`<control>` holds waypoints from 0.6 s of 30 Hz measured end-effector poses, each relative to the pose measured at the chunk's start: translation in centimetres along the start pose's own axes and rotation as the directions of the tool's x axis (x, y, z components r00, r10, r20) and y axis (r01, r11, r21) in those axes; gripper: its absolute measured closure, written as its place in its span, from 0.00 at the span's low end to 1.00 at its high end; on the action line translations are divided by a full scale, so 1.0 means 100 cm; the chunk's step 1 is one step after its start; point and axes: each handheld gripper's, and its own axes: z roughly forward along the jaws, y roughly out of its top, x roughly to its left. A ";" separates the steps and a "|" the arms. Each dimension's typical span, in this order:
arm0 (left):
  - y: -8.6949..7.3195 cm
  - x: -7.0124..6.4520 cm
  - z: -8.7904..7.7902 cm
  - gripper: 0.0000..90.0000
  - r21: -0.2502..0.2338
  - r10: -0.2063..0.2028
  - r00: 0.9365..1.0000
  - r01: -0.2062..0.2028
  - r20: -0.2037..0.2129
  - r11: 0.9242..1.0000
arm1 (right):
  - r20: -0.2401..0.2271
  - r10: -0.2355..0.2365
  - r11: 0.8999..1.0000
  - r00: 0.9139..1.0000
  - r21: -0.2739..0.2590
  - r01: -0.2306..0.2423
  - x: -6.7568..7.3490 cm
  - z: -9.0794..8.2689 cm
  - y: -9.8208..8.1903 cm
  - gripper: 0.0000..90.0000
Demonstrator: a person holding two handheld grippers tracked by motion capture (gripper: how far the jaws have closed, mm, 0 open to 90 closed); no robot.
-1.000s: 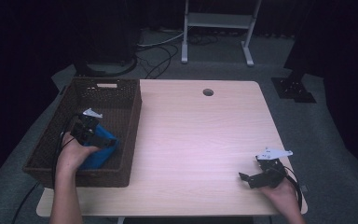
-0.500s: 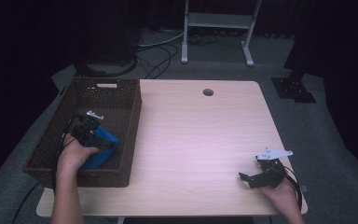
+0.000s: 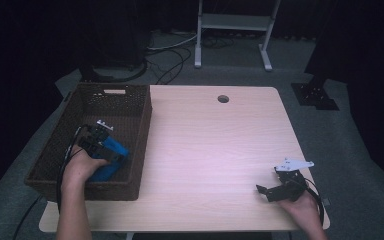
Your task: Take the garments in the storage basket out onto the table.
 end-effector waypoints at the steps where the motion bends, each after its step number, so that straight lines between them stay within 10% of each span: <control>1: 0.000 0.000 0.000 0.00 0.000 0.000 1.000 0.000 0.000 1.000 | 0.000 0.000 1.000 1.000 0.000 0.000 0.000 0.000 0.000 0.00; 18: -0.001 -0.003 0.011 0.00 0.093 0.040 0.999 -0.039 -0.016 0.995 | 0.000 0.001 1.000 1.000 0.000 -0.001 0.000 0.000 0.000 0.00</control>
